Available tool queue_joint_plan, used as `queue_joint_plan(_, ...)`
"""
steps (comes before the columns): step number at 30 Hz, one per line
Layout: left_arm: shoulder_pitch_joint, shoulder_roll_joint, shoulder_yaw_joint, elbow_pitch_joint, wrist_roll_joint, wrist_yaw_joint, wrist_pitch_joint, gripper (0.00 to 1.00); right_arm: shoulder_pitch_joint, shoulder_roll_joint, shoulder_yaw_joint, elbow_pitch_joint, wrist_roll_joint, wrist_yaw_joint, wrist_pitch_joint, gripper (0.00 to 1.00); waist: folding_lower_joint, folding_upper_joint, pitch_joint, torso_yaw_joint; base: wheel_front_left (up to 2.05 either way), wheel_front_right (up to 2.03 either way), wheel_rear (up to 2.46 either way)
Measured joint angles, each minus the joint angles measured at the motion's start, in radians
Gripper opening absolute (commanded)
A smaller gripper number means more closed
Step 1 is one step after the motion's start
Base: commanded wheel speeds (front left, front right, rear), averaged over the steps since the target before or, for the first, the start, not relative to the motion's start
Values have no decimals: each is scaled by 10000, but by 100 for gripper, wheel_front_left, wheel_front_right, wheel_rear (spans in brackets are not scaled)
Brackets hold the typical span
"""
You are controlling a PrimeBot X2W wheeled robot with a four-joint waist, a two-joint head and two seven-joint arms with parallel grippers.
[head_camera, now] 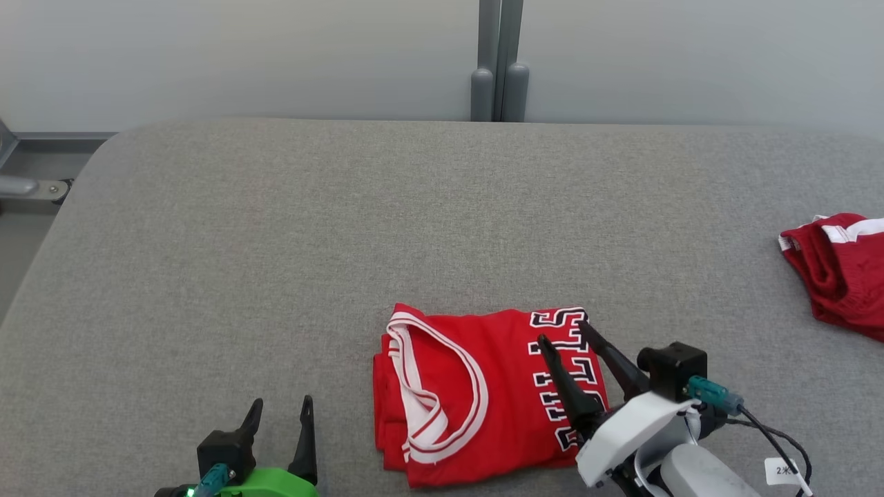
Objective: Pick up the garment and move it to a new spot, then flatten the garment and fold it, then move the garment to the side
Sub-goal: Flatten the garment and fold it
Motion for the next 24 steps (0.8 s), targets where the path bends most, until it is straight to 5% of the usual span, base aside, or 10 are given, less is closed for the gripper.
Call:
queue_joint_plan(11,177,0,115,46,125,-40,2,100,514,-44,593,234,36,0,0,100,0,0,-110,174,0,0,0)
queue_joint_plan(24,407,2,491,-527,575,33,0,100,1123,366,-2180,255,-1868,0,2,100,0,0,-293,-312,0,0,0)
